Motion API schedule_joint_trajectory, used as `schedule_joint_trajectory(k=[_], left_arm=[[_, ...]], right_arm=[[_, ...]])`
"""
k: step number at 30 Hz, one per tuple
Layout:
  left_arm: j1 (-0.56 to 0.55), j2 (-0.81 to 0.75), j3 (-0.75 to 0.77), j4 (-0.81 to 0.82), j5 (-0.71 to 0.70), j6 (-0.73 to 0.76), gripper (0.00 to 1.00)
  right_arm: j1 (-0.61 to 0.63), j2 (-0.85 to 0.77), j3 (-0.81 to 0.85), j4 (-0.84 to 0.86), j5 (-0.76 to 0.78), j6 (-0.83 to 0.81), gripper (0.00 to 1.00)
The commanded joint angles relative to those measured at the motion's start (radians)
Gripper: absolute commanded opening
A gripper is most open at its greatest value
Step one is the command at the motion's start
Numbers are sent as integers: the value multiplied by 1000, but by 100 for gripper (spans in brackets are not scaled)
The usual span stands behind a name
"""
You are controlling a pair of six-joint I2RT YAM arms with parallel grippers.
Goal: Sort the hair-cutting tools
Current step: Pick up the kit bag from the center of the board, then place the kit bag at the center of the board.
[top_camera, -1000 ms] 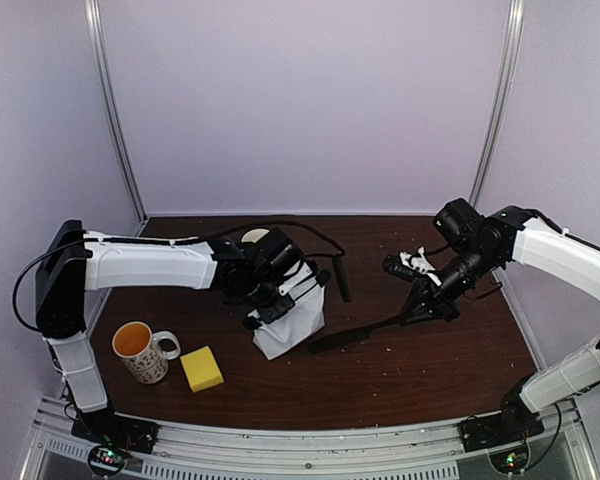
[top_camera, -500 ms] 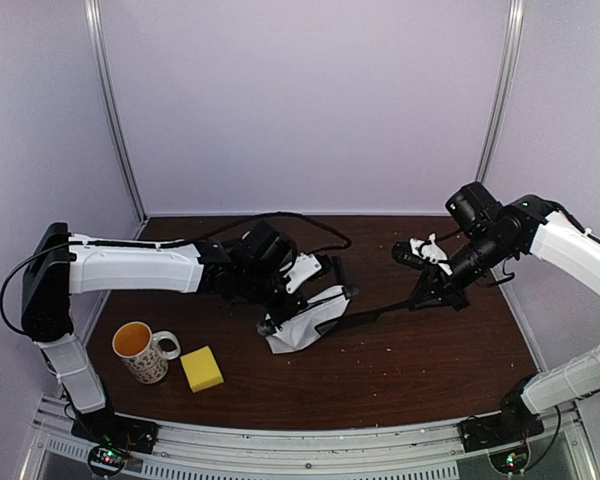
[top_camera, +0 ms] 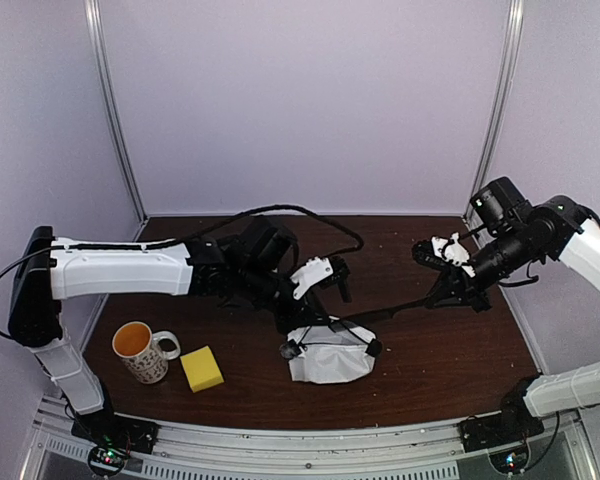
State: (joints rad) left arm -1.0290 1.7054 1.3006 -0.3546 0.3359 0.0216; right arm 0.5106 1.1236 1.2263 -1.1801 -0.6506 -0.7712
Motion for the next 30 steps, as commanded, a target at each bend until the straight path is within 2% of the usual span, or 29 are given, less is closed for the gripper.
schedule_joint_trajectory(k=[1,6,15,22,30], left_arm=[[-2,23,52,58,107,10,0],[-1,142,130,23,138,-3,0],[6,166,135,15,63,0,0],[22,94,95,51,-65,-40,31],[42,-75,-32,22,-168,-120,37]], right_arm=[[3,-11,29,-29,54,-21,0],[29,-13,19,-18,127,-17,0],[123,-35,-93,131,253,65,0],[171,14,-85,187,302,85,0],[197,97,-40,198,319,49,0]])
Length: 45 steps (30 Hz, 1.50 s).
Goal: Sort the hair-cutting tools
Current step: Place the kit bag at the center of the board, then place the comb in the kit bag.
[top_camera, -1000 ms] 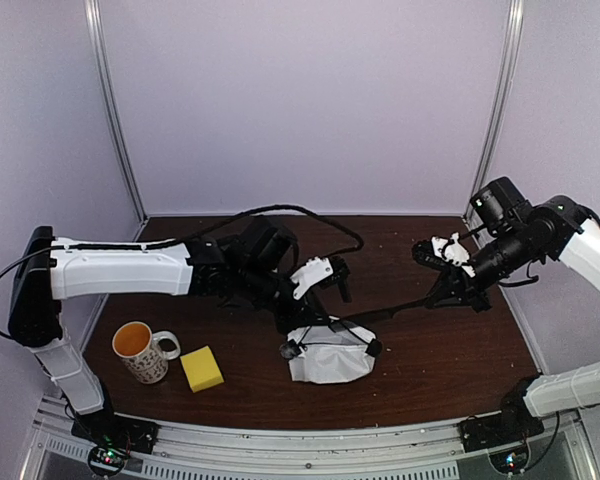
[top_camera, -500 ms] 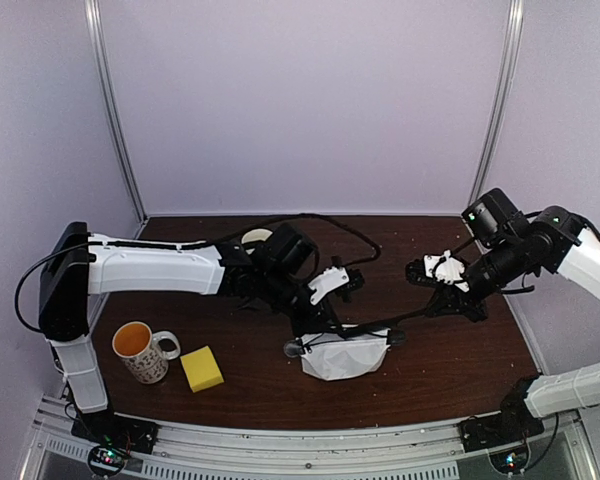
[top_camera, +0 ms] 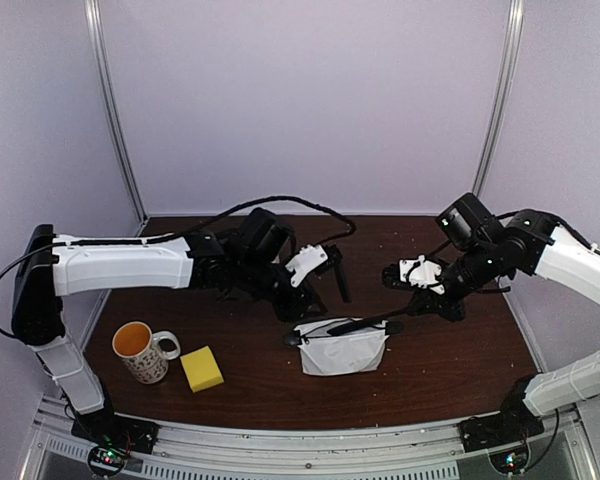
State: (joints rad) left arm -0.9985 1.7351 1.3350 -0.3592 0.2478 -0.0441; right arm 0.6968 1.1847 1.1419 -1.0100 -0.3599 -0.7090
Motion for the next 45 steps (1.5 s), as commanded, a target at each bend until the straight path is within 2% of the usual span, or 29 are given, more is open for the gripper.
schedule_joint_trajectory(k=[1,8,25,32,45], left_arm=[[14,-125,-93,24,-94,-63,37],[32,-227,-238,59,-118,-110,37],[43,-276,-331,73,-81,-179,38],[43,-273,-319,94,-73,-170,38],[43,-254,-324,184,45,-91,38]], right_arm=[[12,46,49,34,24,-16,0],[13,133,72,96,-85,-8,0],[38,206,-39,267,-190,9,0],[43,203,-54,312,-128,33,0],[72,233,-82,316,-64,6,3]])
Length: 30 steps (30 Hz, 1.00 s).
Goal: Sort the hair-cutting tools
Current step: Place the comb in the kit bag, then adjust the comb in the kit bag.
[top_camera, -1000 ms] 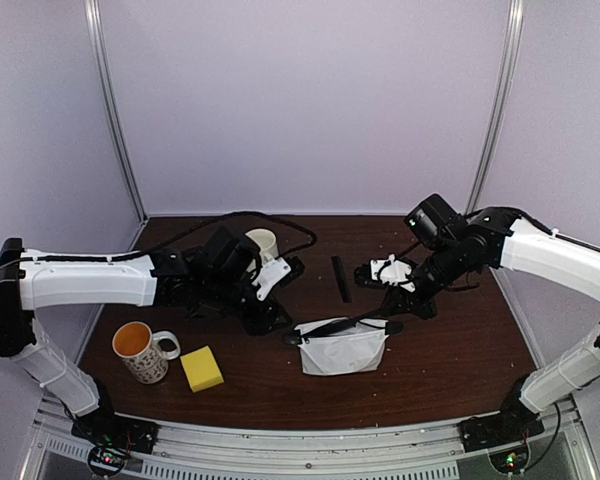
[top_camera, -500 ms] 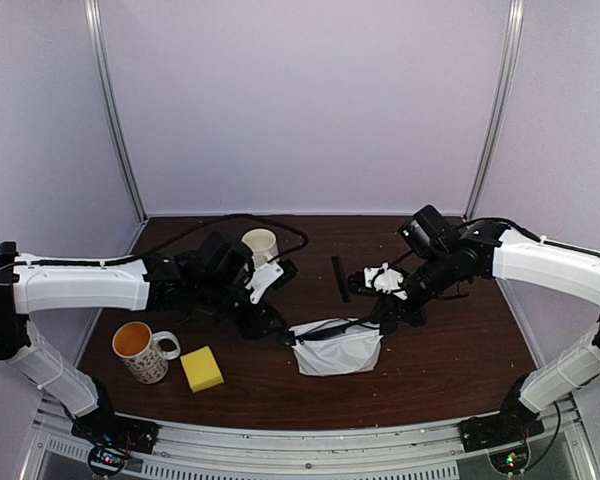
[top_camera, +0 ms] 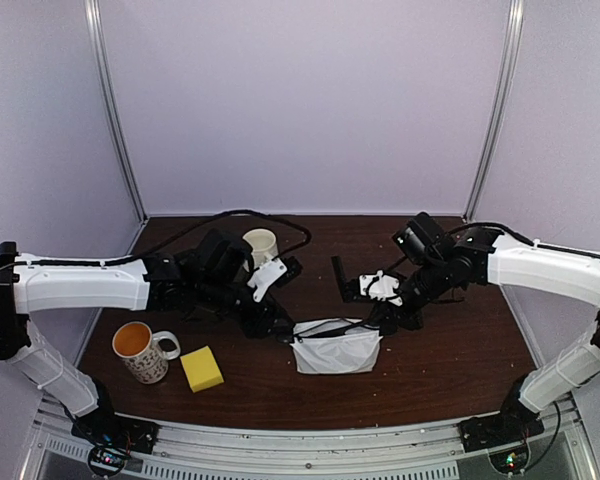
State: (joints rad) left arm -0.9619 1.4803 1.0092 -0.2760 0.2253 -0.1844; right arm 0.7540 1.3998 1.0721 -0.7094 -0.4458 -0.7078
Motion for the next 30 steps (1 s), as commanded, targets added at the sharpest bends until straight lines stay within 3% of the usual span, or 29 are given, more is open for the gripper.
schedule_joint_trajectory(k=[1,7,12,16,23,30], left_arm=[[5,1,-2,122,78,64,38],[-1,17,-67,399,144,210,42],[-19,134,16,426,180,299,43],[-32,195,74,404,178,346,43],[-75,308,226,343,141,408,43],[-135,420,392,223,133,507,43]], right_arm=[[15,19,-13,21,15,13,3],[15,27,-11,48,-4,39,7],[-10,10,23,-32,-45,61,31],[-64,-75,49,-140,-97,68,42],[-233,-152,-19,-171,-187,189,44],[-347,-15,-3,-287,-363,237,41]])
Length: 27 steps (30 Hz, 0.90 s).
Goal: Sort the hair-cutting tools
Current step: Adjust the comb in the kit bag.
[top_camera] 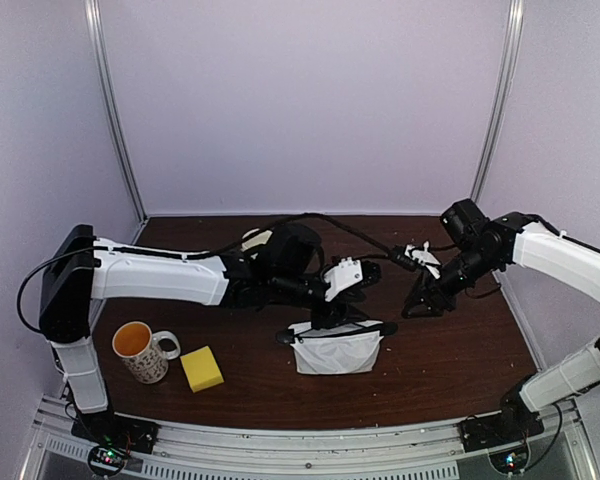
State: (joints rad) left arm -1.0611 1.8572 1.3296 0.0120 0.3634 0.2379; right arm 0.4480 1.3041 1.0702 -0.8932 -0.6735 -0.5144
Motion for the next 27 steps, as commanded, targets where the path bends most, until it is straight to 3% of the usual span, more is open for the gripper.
schedule_joint_trajectory(k=[1,8,17,24,27], left_arm=[[-43,55,86,-77,-15,90,43],[-60,118,135,-120,-115,101,41],[-60,165,178,-129,-89,79,31],[-60,191,211,-156,-74,52,17],[-60,189,218,-171,-87,44,12]], right_arm=[[-46,104,7,-128,-155,36,41],[-61,231,28,-208,-273,-8,45],[-83,304,64,-185,-333,9,40],[-86,372,100,-217,-364,-18,27],[-87,379,101,-217,-374,-19,14]])
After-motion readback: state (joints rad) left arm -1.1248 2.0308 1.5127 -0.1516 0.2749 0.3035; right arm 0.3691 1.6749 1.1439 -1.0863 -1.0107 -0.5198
